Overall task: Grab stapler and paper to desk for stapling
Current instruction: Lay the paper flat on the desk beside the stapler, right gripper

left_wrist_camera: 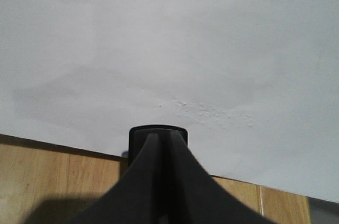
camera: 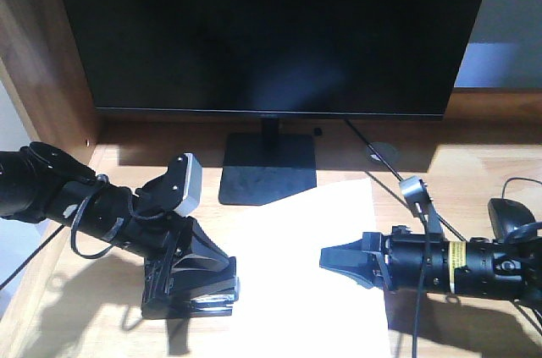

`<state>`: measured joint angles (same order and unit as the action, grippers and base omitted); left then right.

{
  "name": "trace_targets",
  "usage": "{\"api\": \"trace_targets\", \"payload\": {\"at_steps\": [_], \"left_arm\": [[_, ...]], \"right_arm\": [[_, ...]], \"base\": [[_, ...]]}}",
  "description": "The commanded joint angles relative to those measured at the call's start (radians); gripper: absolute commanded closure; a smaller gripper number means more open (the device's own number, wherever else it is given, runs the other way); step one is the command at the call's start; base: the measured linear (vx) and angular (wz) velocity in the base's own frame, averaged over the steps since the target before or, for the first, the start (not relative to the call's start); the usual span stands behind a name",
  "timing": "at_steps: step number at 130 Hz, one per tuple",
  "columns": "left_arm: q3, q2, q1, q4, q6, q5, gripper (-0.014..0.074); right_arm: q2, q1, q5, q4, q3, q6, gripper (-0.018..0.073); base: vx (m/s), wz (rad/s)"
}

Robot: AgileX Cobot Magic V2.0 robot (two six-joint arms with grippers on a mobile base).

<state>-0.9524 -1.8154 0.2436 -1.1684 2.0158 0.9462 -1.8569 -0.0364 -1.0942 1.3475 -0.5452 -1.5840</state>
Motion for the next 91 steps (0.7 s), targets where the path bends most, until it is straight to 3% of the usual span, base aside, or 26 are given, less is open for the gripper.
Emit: {"api": "trace_targets", "payload": {"at_steps": [1, 23, 45, 58, 91], "left_arm": [[-0.019, 0.039, 0.004, -0.054, -0.009, 0.045, 0.0603], [-0.019, 0.039, 0.004, -0.054, -0.009, 0.045, 0.0603], [-0.019, 0.039, 0.004, -0.054, -0.009, 0.045, 0.0603], [-0.019, 0.039, 0.004, -0.054, -0.009, 0.045, 0.0603], [-0.019, 0.039, 0.004, -0.054, -0.009, 0.045, 0.0603]], "right_arm": [[-0.007, 0.005, -0.072, -0.028, -0.025, 0.003, 0.0562], [-0.069, -0.005, -0.087, -0.025, -0.041, 0.013, 0.0562], [-0.118, -0.07, -0.093, -0.032, -0.081, 0.017, 0.0562], [-0.142, -0.104, -0.09, -0.07, -0.101, 0.017, 0.0562], [-0.177, -0.103, -0.068, -0.159, -0.101, 0.034, 0.0562]], "base": [[0.0, 0.0], [0.0, 0.0], [0.0, 0.0], [0.0, 0.0], [0.0, 0.0]]}}
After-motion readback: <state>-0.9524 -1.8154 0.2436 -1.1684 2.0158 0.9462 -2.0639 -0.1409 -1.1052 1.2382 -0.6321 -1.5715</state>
